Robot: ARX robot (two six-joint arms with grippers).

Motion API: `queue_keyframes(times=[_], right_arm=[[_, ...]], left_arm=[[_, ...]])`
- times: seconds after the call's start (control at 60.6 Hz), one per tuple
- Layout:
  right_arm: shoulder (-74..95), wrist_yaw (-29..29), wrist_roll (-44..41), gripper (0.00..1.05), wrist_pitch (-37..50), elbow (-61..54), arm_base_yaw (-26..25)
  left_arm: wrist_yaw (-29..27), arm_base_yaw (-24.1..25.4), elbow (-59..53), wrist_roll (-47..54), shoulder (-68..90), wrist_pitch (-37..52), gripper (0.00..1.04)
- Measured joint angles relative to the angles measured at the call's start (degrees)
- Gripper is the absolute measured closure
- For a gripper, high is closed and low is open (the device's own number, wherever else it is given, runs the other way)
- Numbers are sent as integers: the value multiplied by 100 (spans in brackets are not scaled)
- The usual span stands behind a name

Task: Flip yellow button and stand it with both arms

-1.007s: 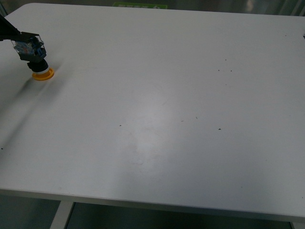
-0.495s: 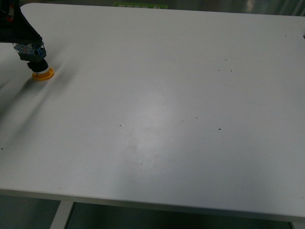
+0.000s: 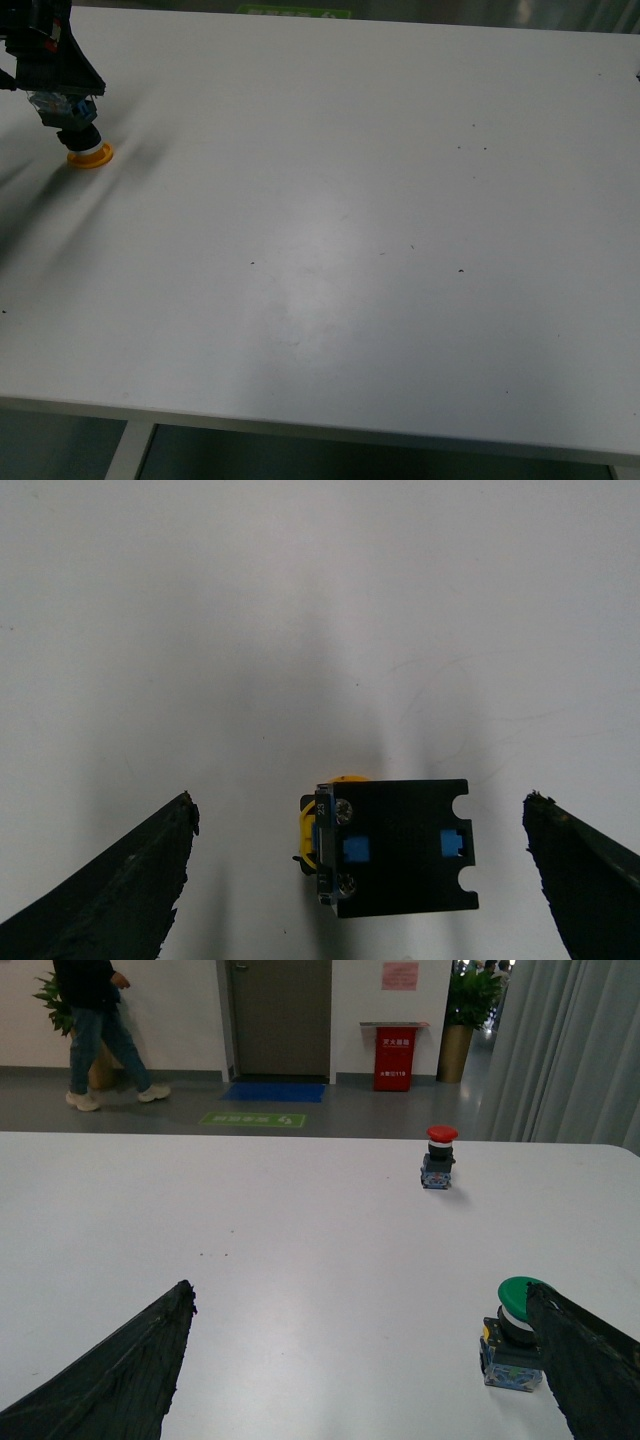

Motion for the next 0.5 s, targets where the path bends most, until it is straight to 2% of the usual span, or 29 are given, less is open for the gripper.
queue_keyframes(times=[0.446,0.495], right_arm=[[0,0,0,7,0,0,0],[0,0,0,7,0,0,0]], left_arm=[[-39,-85,146,66,129,-81,7],[-61,-92,160,81,153,-103,15]])
